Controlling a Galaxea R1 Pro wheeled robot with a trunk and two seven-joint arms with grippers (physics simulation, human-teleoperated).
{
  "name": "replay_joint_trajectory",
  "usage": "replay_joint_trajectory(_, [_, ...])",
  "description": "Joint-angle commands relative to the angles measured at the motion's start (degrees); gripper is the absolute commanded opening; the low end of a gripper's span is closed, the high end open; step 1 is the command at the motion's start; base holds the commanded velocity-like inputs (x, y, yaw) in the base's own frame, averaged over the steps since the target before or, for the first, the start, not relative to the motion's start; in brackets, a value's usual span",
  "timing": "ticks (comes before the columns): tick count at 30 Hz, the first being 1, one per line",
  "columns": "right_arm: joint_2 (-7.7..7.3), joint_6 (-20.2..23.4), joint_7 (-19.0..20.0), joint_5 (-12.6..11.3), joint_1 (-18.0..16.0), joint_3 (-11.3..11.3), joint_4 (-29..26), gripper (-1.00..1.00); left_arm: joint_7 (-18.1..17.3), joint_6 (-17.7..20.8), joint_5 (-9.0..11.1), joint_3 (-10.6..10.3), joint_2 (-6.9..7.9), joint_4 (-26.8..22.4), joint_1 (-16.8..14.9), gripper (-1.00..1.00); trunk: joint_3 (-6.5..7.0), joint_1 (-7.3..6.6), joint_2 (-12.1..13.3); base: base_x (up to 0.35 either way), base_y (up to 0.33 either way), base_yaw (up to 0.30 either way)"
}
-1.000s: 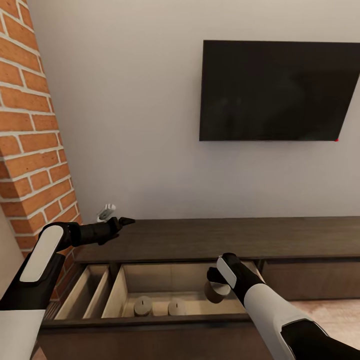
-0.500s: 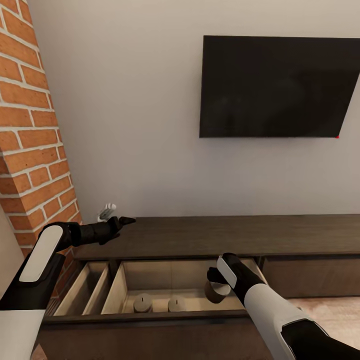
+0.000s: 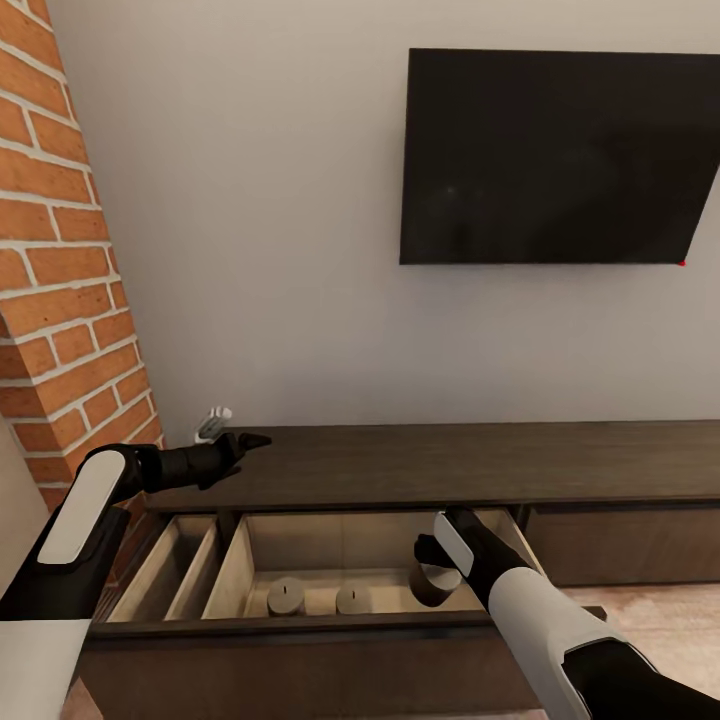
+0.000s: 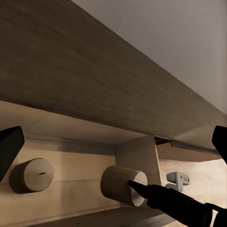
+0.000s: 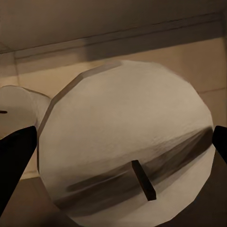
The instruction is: Place each of the two pumpkins and all three candles from the living room inside a cabinet in the living room (use any cabinet), then make sure every cabinet is closed, and position the cauldron so it is next to a table in the living room.
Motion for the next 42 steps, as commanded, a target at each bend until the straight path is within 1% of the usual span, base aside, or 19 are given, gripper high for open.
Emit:
replay_joint_trajectory(1, [-0.04, 0.2, -0.5, -0.6, 0.0, 0.4, -0.1, -1.00, 0.6, 0.1, 0.6, 0.0, -0.01, 0.0, 0.0, 1.00, -0.06, -0.01, 0.0, 0.000, 0.000, 0.000])
replay_joint_trajectory(14, [0.01, 0.2, -0.5, -0.6, 0.0, 0.4, -0.1, -1.00, 0.7, 0.1, 0.6, 0.0, 0.01, 0.0, 0.0, 1.00, -0.06, -0.01, 0.0, 0.138, 0.000, 0.000])
replay_joint_trajectory(20, [-0.06, 0.2, -0.5, -0.6, 0.0, 0.4, -0.1, -1.00, 0.6, 0.0, 0.7, 0.3, -0.03, 0.0, 0.0, 1.00, -0.06, -0.01, 0.0, 0.031, 0.000, 0.000])
replay_joint_trajectory(26, [-0.13, 0.2, -0.5, -0.6, 0.0, 0.4, -0.1, -1.00, 0.7, 0.1, 1.9, 0.4, 0.01, 0.0, 0.0, 1.00, -1.39, 0.14, -0.1, 0.001, 0.000, 0.000])
replay_joint_trajectory(42, [-0.22, 0.2, -0.4, -0.6, 0.0, 0.3, -0.1, -1.00, 0.7, 0.1, 2.1, 0.3, 0.01, 0.0, 0.0, 1.00, -4.94, 0.55, -0.3, 0.000, 0.000, 0.000])
